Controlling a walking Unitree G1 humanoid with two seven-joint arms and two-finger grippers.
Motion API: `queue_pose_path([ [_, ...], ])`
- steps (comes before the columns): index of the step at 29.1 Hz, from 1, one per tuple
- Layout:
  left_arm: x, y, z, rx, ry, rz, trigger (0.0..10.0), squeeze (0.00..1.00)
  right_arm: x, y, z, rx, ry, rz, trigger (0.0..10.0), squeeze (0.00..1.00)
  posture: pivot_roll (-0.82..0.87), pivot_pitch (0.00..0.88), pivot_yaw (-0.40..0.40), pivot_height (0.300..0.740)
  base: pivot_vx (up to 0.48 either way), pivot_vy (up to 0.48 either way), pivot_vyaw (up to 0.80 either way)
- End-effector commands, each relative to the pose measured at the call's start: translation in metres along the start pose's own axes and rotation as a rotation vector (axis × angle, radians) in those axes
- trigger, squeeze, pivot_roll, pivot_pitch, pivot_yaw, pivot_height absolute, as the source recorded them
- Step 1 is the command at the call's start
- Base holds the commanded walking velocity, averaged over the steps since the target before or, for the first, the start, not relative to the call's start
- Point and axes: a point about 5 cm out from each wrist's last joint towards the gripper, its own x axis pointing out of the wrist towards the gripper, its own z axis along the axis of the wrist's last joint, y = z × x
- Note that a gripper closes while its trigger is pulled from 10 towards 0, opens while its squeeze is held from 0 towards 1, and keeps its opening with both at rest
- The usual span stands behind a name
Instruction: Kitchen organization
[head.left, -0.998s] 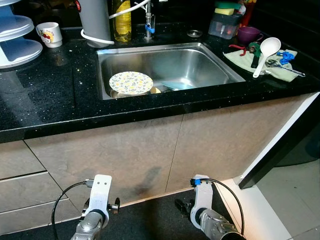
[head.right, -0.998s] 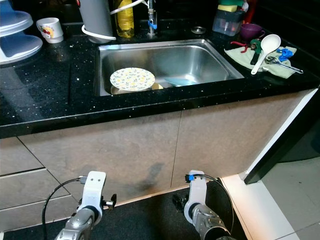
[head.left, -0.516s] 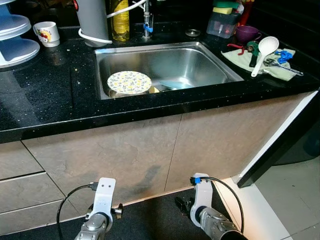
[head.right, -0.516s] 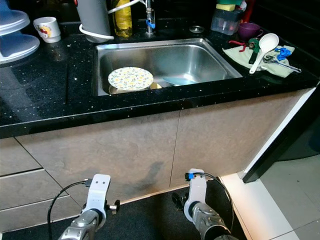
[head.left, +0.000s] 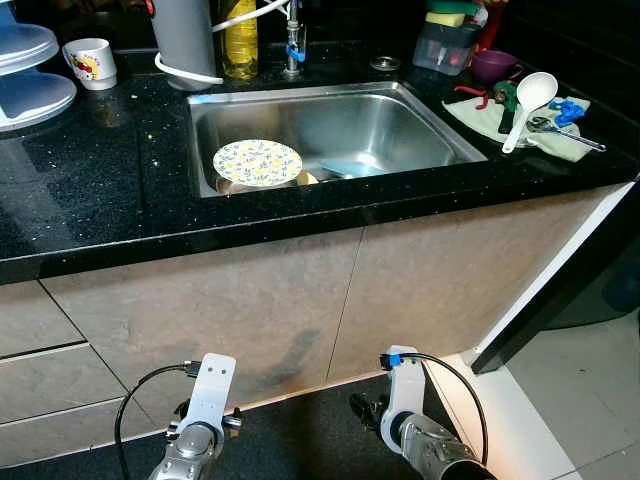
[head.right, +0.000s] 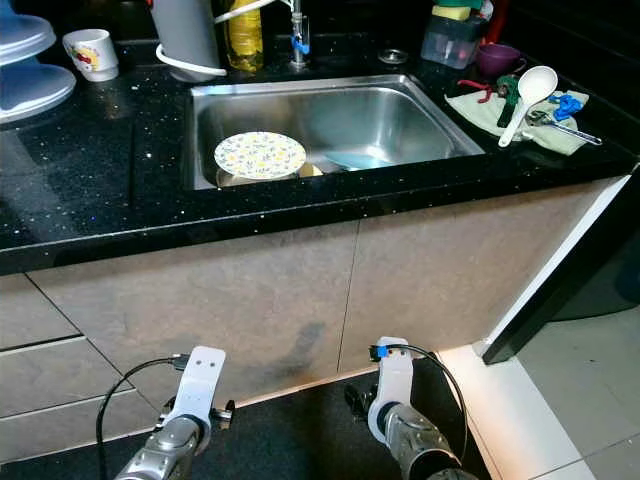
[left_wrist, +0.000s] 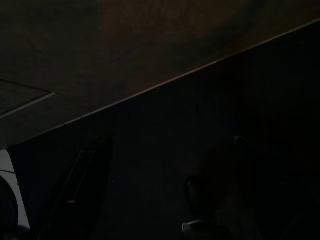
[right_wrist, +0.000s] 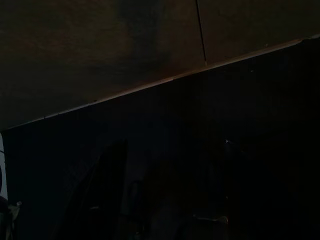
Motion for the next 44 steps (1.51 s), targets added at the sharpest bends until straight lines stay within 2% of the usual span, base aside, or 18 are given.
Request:
queue_pose_path([
  [1, -0.0009, -0.0008, -0.0093, -0.013, 0.034, -0.005, 10.0, 0.00, -0.0006, -0.0019, -0.0046, 0.003, 0.027, -0.006, 10.0, 0.00, -0.06, 0.199, -0.069, 0.740, 0.000, 0.000, 0.00],
  [44, 0.0005, -0.0064, -0.0058, -0.040, 0.026, -0.021, 10.0, 0.00, -0.0007, -0.0026, -0.0050, 0.024, 0.035, -0.010, 10.0, 0.00, -0.06, 0.193, -0.067, 0.740, 0.000, 0.000, 0.00],
])
